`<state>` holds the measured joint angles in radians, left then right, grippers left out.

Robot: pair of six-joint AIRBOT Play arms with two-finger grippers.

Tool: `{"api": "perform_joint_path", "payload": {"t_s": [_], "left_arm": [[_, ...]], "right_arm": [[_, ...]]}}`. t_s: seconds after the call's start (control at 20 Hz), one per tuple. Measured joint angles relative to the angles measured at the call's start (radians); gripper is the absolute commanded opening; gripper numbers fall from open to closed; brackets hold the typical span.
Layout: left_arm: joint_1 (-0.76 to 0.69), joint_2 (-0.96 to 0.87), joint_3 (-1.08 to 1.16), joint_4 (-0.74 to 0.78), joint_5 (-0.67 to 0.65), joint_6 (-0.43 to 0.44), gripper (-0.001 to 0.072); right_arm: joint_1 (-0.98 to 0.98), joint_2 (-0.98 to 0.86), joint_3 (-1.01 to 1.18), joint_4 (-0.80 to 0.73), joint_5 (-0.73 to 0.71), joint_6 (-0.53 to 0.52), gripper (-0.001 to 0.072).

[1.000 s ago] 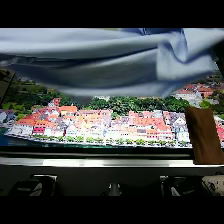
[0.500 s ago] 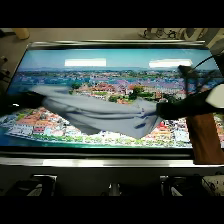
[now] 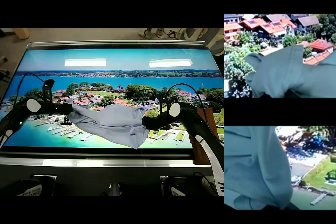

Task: Fold the shirts.

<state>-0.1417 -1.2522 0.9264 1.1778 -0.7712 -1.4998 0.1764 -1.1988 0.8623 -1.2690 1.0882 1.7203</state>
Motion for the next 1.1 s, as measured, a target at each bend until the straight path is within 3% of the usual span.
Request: {"api": "perform_joint_path", "payload": {"t_s": [0.1,0.35,0.45,0.55,0.8,0.9,1.0,1.05,1.1], "left_arm": [[0.004,-0.04,0.045,-0.011,-0.023,0.005,0.0711],[0.114,-0.008,0.188,0.126,-0.289,0.03,0.0707],[0.139,0.034,0.143,0.092,-0.356,0.023,0.0705],[0.119,0.06,0.042,0.019,-0.354,0.017,0.0704],[-0.026,0.016,-0.127,-0.14,-0.173,0.008,0.0664],[-0.07,-0.034,-0.14,-0.172,-0.12,-0.001,0.0477],[-0.089,-0.079,-0.131,-0.186,-0.081,-0.014,0.0112],[-0.095,-0.093,-0.121,-0.192,-0.081,-0.017,0.0039],[-0.101,-0.103,-0.104,-0.196,-0.082,-0.011,0.0037]], "right_arm": [[0.0,-0.006,-0.006,0.006,-0.039,0.01,0.0017],[0.0,-0.012,-0.013,0.008,-0.037,0.019,0.0017],[0.0,-0.013,-0.013,0.009,-0.018,0.023,0.0017],[0.0,-0.013,-0.013,0.009,-0.012,0.023,0.0017],[0.0,-0.013,-0.013,0.009,0.009,0.023,0.0017],[0.0,-0.013,-0.013,0.01,0.014,0.023,0.0017],[0.0,-0.007,-0.01,0.009,0.022,0.023,0.0017],[0.0,-0.001,-0.005,0.01,0.022,0.023,0.0017],[0.0,0.01,0.003,0.009,0.022,0.022,0.0017]]}}
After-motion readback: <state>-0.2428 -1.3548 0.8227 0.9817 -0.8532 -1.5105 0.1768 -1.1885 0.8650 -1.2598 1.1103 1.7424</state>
